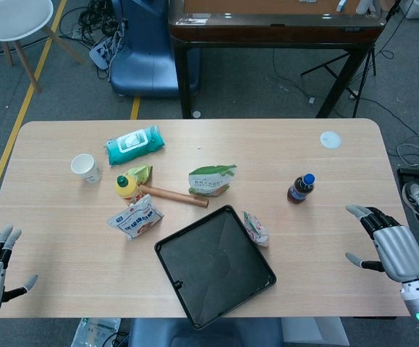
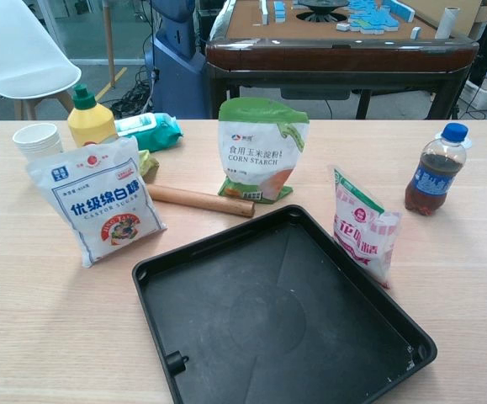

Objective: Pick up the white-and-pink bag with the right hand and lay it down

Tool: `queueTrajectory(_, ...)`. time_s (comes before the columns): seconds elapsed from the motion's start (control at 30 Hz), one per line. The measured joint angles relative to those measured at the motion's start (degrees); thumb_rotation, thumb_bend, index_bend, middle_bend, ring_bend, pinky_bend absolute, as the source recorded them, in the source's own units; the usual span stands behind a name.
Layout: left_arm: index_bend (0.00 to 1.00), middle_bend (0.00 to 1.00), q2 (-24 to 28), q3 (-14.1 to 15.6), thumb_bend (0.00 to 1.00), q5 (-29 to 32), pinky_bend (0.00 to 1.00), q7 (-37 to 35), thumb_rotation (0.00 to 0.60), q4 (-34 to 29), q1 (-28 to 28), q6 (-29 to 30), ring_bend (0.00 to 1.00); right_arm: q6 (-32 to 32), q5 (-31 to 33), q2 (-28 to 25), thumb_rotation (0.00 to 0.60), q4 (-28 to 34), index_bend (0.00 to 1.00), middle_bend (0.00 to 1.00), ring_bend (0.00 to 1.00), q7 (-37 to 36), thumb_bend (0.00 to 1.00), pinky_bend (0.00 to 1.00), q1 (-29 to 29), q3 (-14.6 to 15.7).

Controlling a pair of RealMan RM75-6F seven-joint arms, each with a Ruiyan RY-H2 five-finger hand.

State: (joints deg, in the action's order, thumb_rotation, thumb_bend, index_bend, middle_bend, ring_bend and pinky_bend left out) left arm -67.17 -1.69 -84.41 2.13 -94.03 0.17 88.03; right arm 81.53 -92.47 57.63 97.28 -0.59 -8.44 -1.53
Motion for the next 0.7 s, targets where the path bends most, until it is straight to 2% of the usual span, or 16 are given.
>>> queueTrajectory(0.27,0.08,0.02,0.07,0.2,0.18,-0.03,0.06,0.13,0.6,-0.16,0.2,0.11,0.0,-2.69,0.55,0.03,0.6,-0.27,0.16,0.22,0.19,-0.19,0.0,0.35,-1.1,0.23)
queueTrajectory(0.7,0.08,0.02,0.59,0.48,0.18,-0.62,0.06,0.49,0.6,-1.13,0.9,1.32,0.0,-17.34,4.41,2.54,0.6,-2.34,0.16,0.22,0.19,-1.44,0.0,0.35,-9.56,-1.0)
